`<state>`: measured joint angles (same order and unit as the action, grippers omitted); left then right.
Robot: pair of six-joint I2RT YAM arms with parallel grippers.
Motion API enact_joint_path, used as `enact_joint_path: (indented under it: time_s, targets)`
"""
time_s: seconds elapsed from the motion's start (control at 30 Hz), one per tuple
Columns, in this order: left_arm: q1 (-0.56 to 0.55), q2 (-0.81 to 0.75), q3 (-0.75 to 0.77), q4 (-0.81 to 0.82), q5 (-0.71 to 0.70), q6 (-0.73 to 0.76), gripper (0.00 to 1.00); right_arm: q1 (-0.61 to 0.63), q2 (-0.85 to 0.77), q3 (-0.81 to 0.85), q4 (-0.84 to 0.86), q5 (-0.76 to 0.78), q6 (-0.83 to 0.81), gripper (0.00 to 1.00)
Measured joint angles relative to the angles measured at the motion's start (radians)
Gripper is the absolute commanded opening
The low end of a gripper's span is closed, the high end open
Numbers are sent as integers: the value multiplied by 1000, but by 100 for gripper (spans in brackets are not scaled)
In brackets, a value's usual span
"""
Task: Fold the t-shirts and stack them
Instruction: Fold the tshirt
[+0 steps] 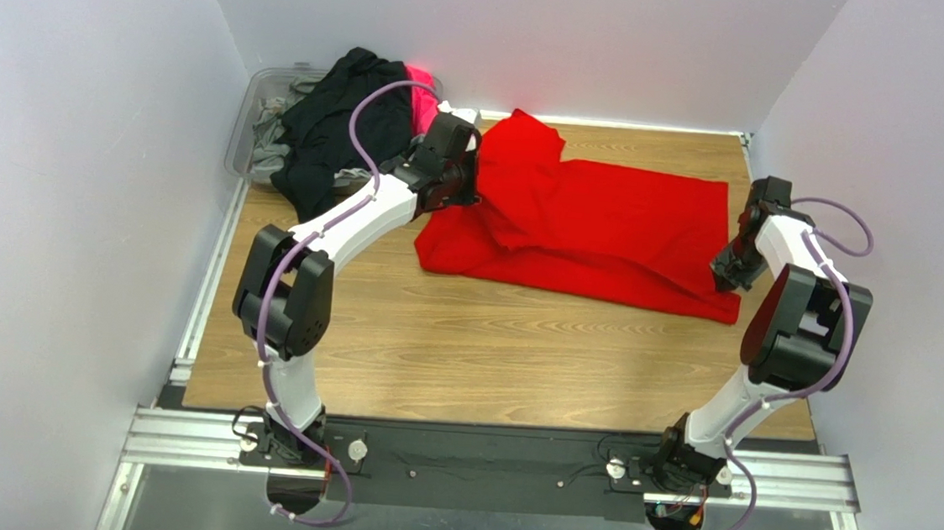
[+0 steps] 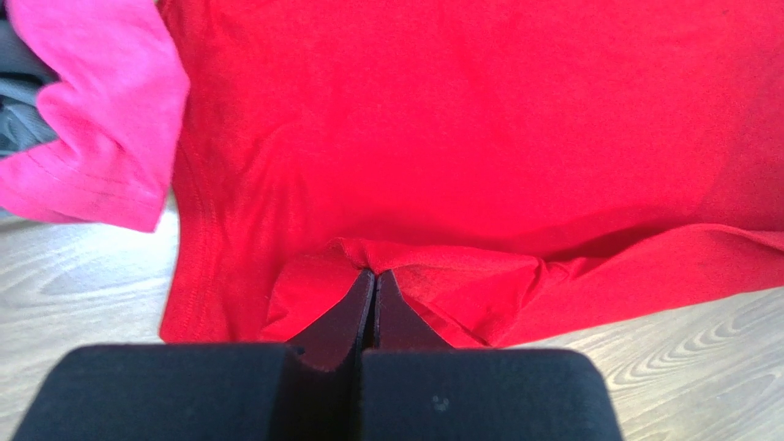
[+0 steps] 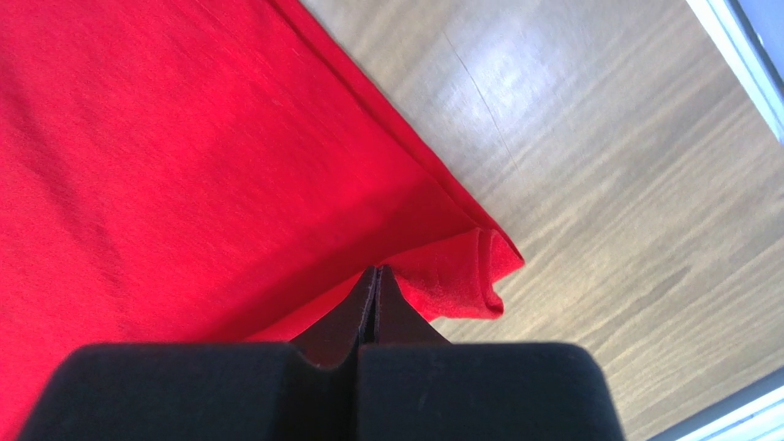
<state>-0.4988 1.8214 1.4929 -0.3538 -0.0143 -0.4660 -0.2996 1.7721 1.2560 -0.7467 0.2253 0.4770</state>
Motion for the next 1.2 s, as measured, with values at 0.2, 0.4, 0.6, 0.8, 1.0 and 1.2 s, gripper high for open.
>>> enact_joint_path:
  time_s: [0.2, 0.4, 0.6, 0.8, 1.0, 1.2]
  targets:
    - [32, 29, 23, -8, 31, 14, 0, 9, 41, 66, -10, -2, -2, 1]
    - [42, 75, 59, -13, 53, 27, 0, 24, 90, 113, -11, -2, -4, 1]
    - [45, 124, 111, -24, 57, 34, 0, 33, 133, 153, -14, -2, -5, 1]
    - [62, 151, 137, -18, 67, 25, 63, 41, 151, 202, -20, -6, -6, 39]
    - [72, 167, 170, 53, 136, 18, 85, 43, 148, 237, -21, -34, -10, 75]
    - [72, 100, 42, 138, 162, 4, 83, 45, 67, 198, -21, -50, -26, 79]
